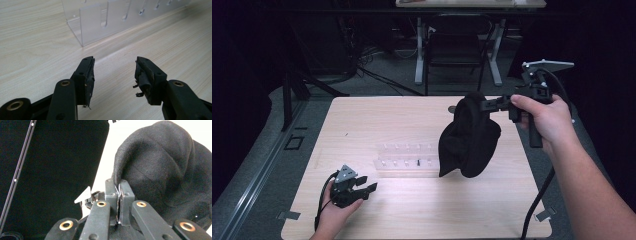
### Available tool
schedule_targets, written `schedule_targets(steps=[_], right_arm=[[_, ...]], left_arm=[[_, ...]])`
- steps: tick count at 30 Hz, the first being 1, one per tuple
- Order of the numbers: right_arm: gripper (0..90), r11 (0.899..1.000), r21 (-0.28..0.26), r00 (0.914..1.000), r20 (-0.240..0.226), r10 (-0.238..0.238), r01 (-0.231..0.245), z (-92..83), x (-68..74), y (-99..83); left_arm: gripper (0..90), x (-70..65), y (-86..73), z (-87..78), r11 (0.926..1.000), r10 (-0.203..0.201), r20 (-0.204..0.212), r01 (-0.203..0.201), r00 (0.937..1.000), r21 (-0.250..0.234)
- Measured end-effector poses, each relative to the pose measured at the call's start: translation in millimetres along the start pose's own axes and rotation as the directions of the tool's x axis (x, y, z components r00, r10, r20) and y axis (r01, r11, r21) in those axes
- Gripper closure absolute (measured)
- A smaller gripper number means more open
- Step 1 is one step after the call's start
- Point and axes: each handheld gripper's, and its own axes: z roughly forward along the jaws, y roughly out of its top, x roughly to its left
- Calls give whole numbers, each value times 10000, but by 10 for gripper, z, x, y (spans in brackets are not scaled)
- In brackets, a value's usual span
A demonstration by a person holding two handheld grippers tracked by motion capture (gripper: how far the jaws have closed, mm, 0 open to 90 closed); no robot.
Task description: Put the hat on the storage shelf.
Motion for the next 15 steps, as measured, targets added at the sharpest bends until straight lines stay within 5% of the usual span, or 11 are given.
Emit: schedule_targets(steps=[15], right_arm=[[884,10000,34,9995,-307,-91,92,401,79,208]], left_arm=[[500,1,12,-9,9998,76,74,-77,9999,156]])
